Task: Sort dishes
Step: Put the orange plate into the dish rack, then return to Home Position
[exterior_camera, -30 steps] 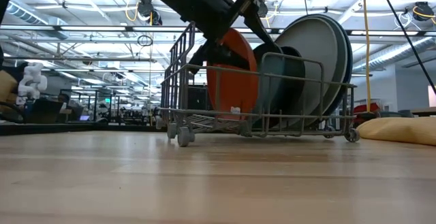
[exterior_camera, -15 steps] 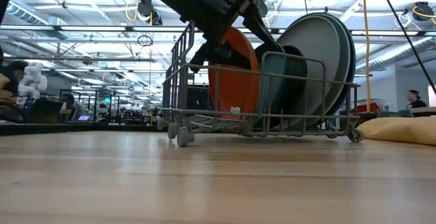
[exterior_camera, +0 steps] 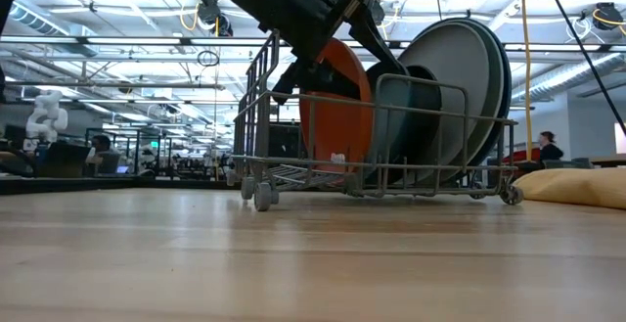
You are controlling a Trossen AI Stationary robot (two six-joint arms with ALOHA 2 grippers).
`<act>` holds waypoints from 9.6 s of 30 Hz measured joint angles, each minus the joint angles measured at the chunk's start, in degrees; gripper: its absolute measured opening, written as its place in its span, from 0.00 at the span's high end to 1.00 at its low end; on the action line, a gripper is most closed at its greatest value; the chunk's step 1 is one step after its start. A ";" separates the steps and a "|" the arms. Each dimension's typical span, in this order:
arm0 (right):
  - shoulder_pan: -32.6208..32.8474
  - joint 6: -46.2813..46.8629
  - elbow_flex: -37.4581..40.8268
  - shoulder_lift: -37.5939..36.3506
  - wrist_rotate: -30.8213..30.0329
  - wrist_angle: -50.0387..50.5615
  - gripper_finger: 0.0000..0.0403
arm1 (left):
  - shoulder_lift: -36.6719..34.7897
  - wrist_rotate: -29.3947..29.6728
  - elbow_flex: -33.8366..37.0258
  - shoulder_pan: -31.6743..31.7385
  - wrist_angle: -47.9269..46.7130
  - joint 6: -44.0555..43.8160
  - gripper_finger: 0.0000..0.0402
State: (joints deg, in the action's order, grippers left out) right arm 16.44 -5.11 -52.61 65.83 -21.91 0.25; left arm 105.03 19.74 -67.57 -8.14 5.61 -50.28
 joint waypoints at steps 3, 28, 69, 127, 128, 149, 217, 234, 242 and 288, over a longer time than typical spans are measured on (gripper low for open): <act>-6.00 -0.08 -2.78 2.94 10.34 2.28 1.00 | 0.00 0.01 0.00 -0.02 0.00 0.12 0.41; -40.62 -32.24 -61.97 41.97 53.90 68.01 1.00 | 0.09 -0.15 0.02 -0.28 1.35 3.19 0.41; -35.31 -37.66 -63.94 50.99 53.22 71.61 1.00 | -3.03 -0.52 0.22 -2.41 -2.76 11.74 0.40; -27.32 -43.60 -63.81 48.65 48.85 64.62 1.00 | -15.57 2.20 -0.02 -9.99 -32.22 12.05 0.06; -27.30 -43.60 -63.81 48.66 48.87 64.81 1.00 | -15.83 2.36 -0.02 -10.02 -32.76 12.04 0.06; -24.33 -42.27 -63.86 48.65 49.01 68.81 1.00 | -23.35 1.98 0.02 -11.65 -40.10 11.59 0.28; 5.60 -1.76 41.46 -64.04 0.87 4.50 1.00 | -101.67 23.90 62.24 -22.51 -1.27 56.66 1.00; 5.53 1.69 49.14 -65.75 3.03 4.43 1.00 | -105.00 26.01 65.02 -22.45 -8.55 53.54 1.00; 5.53 2.68 49.23 -65.68 10.31 4.60 1.00 | -104.80 36.12 65.07 -22.25 -9.21 46.30 1.00; 5.51 -4.61 49.19 -65.66 14.47 4.79 0.99 | -104.78 35.97 65.09 -22.25 -9.16 46.23 1.00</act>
State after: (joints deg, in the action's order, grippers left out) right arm 21.96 -9.72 -3.42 0.16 -7.44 5.04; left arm 0.25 55.72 -2.48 -30.39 -3.55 -4.05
